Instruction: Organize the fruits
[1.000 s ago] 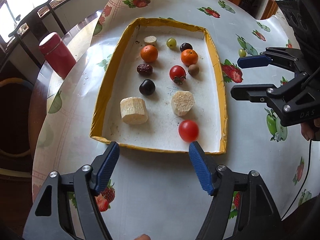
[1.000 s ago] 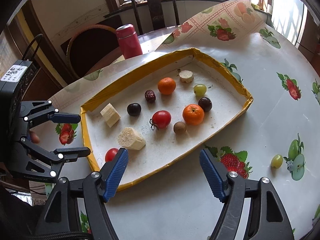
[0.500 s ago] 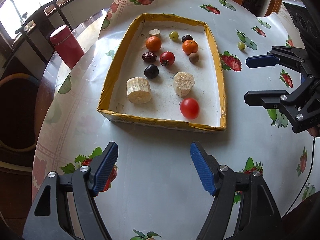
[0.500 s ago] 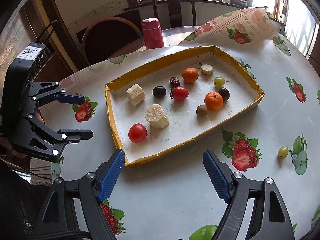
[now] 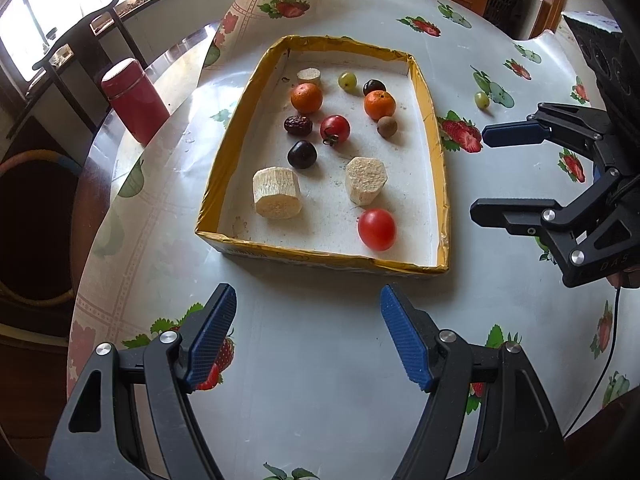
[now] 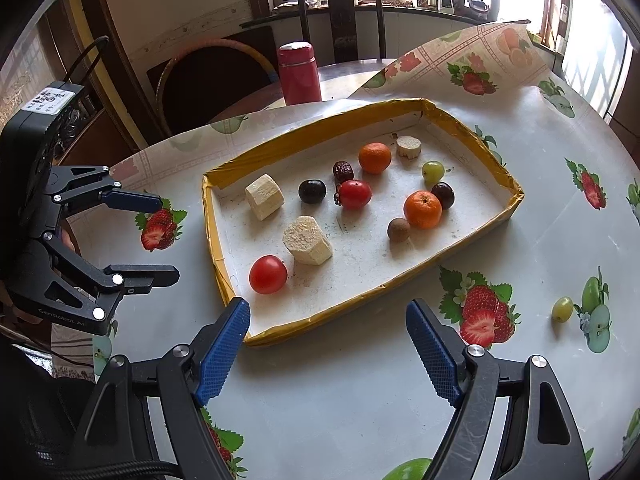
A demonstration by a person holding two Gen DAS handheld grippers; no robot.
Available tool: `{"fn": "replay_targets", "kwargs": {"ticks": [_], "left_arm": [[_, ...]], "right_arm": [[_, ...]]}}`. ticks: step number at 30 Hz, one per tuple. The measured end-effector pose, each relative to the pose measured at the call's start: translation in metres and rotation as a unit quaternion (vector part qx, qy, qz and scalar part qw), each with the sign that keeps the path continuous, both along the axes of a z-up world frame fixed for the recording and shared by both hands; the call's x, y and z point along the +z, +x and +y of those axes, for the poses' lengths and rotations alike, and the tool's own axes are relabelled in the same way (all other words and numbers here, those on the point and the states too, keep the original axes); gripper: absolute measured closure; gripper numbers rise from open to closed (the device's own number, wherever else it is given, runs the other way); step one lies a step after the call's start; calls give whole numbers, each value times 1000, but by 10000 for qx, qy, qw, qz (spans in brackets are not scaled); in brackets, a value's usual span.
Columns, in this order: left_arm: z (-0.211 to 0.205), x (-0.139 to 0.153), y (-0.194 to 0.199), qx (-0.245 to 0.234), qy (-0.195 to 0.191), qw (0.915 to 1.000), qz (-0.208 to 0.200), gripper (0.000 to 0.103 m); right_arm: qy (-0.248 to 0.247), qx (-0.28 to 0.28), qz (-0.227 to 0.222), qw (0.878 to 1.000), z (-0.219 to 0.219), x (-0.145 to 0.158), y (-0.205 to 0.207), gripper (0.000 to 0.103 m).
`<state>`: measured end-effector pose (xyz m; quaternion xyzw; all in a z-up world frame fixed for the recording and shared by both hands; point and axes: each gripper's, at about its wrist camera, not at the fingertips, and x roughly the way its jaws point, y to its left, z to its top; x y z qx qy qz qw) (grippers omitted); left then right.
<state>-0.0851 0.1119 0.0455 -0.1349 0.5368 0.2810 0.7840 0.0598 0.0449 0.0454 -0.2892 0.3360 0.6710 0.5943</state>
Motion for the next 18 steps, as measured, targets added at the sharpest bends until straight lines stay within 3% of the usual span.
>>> {"fn": "replay_targets", "kwargs": {"ticks": [11,16,18], "left_arm": [[-1,1,2,26,114,9999,53,28],[-5,7,3,-21,470,9989,-6,28],[-5,6,6,-73,371,9993,5,28]], "right_arm": [[4,100,47,9999,6,-3,-10,21],[13,94,103,9999,6,-5,-11,21],[32,81,160,9998,6,-6,-10,21]]}}
